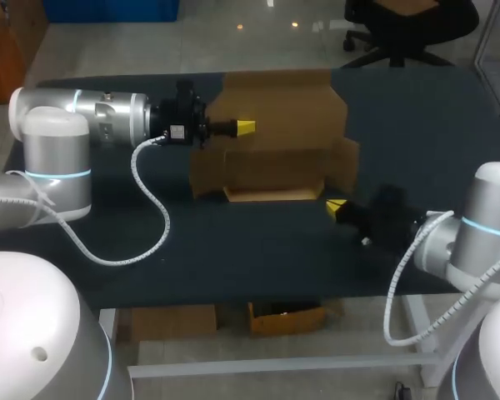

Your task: Assemble the packaging by folding the flat box into shape, placing the metal phone stand inside, and closing the box properly

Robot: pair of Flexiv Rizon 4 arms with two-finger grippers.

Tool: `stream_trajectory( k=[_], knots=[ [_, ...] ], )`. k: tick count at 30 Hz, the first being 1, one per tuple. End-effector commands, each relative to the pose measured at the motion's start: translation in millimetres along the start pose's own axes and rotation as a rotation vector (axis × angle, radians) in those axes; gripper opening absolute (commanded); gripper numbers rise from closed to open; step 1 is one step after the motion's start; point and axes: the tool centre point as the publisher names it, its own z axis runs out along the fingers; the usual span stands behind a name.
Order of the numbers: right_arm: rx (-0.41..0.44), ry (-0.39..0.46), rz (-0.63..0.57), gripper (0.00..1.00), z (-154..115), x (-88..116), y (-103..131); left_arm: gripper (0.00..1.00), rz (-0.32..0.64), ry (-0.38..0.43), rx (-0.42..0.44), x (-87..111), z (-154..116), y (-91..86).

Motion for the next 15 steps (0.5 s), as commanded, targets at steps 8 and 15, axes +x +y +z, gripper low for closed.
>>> stream_trajectory(
  k=[8,15],
  knots=[
    [0.025,0.064,-0.023,0.06,-38.1,-20.3,-0.7,0.0,-0.001,0.001,-0.001,0.0,0.0,2.7],
    [0.044,0.072,-0.047,0.27,-44.4,-34.1,-0.4,0.0,-0.001,0.001,-0.001,0.0,0.0,2.7]
  ],
)
